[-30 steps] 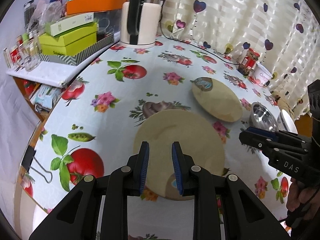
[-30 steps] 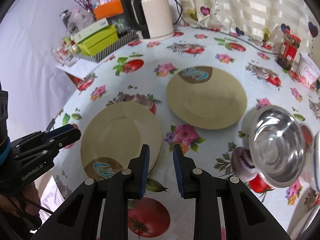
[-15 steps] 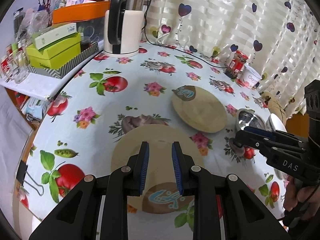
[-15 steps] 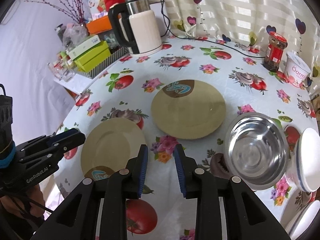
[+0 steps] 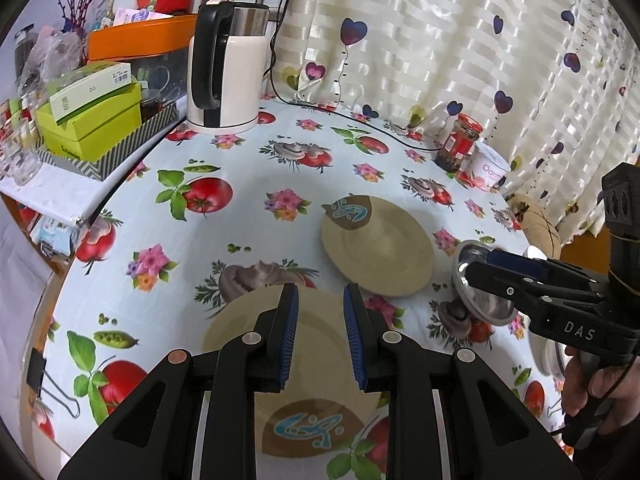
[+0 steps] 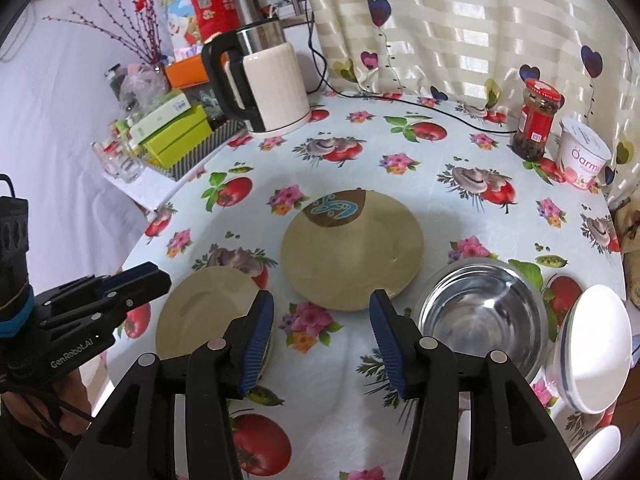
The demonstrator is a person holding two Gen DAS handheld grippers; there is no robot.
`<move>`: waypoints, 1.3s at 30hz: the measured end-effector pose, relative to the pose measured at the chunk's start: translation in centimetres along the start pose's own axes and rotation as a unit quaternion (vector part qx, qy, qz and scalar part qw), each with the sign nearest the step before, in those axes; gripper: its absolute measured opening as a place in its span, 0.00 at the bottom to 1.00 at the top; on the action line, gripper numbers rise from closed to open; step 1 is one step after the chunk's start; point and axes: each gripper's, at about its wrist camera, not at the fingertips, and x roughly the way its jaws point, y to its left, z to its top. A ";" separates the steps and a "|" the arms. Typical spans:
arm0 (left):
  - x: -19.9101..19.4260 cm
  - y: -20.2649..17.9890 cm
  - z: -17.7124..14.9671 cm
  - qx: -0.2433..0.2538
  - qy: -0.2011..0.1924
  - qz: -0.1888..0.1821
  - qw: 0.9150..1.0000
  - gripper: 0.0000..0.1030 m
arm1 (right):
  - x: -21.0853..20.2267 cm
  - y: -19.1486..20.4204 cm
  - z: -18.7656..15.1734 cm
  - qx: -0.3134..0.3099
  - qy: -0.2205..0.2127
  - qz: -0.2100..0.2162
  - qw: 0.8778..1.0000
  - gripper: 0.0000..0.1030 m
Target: Organize plates and bowls
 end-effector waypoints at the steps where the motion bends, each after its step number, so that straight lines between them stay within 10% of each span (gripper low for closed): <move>1: 0.2 0.0 0.1 -0.002 0.002 0.000 1.000 0.24 | 0.0 -0.1 0.1 -0.001 0.000 0.000 1.000 0.48; 39: 11.0 0.4 3.8 -0.072 0.083 -0.039 0.993 0.25 | 8.3 -8.7 5.7 0.045 0.082 0.011 0.996 0.38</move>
